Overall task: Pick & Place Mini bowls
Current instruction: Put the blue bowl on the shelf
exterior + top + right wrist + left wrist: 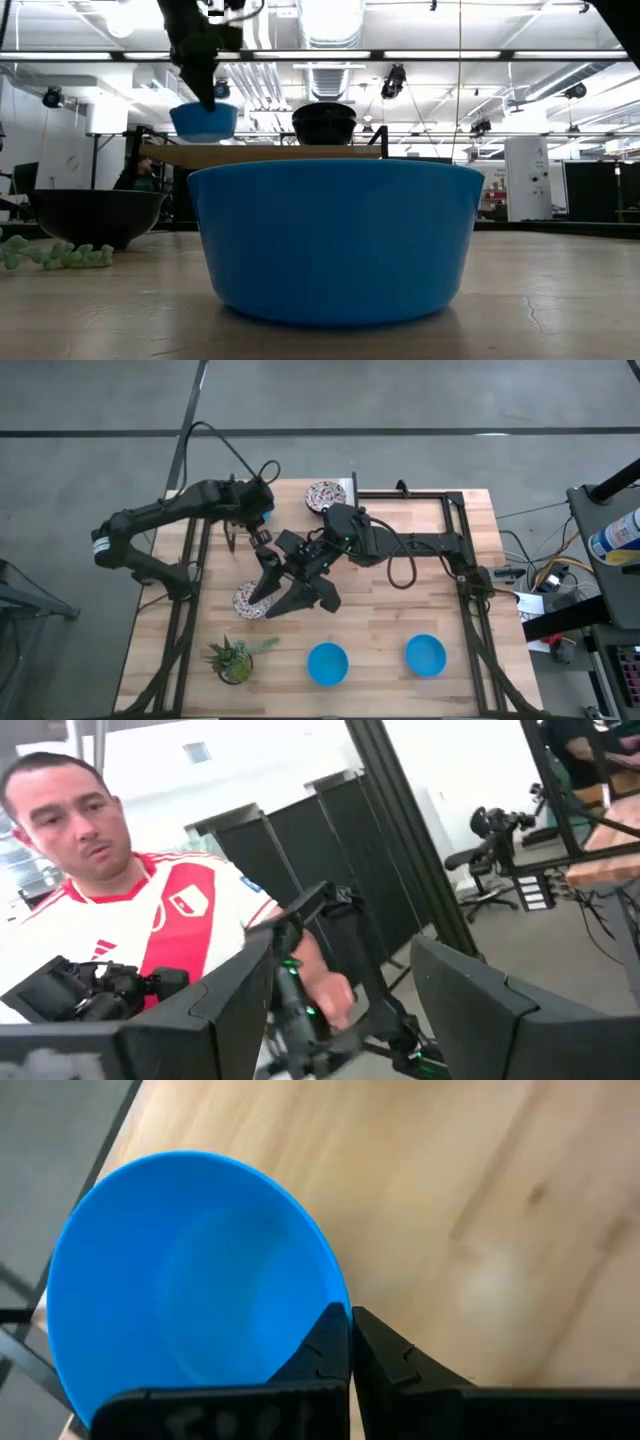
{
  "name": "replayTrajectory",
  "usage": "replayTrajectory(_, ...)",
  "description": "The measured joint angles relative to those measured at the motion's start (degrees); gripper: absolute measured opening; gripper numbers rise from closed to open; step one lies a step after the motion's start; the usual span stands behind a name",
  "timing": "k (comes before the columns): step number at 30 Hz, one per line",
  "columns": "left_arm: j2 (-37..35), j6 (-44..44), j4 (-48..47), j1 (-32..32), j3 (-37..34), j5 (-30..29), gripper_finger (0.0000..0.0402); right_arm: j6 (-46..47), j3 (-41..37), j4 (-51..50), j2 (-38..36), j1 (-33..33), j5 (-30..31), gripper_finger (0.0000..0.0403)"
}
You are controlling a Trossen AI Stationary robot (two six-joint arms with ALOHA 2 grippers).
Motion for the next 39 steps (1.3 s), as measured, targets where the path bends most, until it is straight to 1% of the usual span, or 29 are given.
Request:
replayTrajectory(3, 1.94, 0.58, 0.00, 2.81, -0.02, 0.66, 0.0000, 0.01, 0.00, 0.04, -0.02, 0.01, 0.02, 0.0233)
replayTrajectory(7, 4.57, 2.32, -0.02, 4.70, 0.05, 2.46, 0.0000, 0.26, 0.00, 0.03, -0.02, -0.03, 0.09, 0.0233)
replayTrajectory(11, 6.30, 3.14, -0.17, 4.94, 0.24, 2.41, 0.0000, 0.24, 0.00, 0.11, -0.13, -0.01, 0.07, 0.0233)
replayTrajectory(17, 6.78, 4.23, 0.93, 5.00, 0.17, 2.56, 0.0000, 0.22, 0.00, 0.94, -0.39, -0.10, 0.02, 0.0233)
replayTrajectory(21, 6.73, 2.78, 0.67, 5.00, 0.42, 3.18, 0.0006, 0.22, 0.00, 0.92, -0.39, -0.16, 0.02, 0.0233)
replayTrajectory(25, 6.60, 1.47, 0.16, 5.00, 1.11, 4.55, 0.0026, 0.22, 0.00, 0.96, -0.39, -0.30, -0.02, 0.0233)
replayTrajectory(31, 6.60, 0.90, -0.03, 5.13, 0.88, 8.40, 0.0075, 0.07, 0.00, 0.96, -0.39, -0.46, -0.04, 0.0233)
replayTrajectory(35, 6.49, -0.24, 0.11, 5.13, 0.97, 8.28, 0.0103, 0.07, 0.00, 0.98, -0.39, -0.42, -0.04, 0.0233)
replayTrajectory(39, 5.95, -0.10, 0.22, 5.13, 1.89, 7.88, 0.0116, 0.24, 0.00, 1.20, -0.39, -0.42, -0.04, 0.0233)
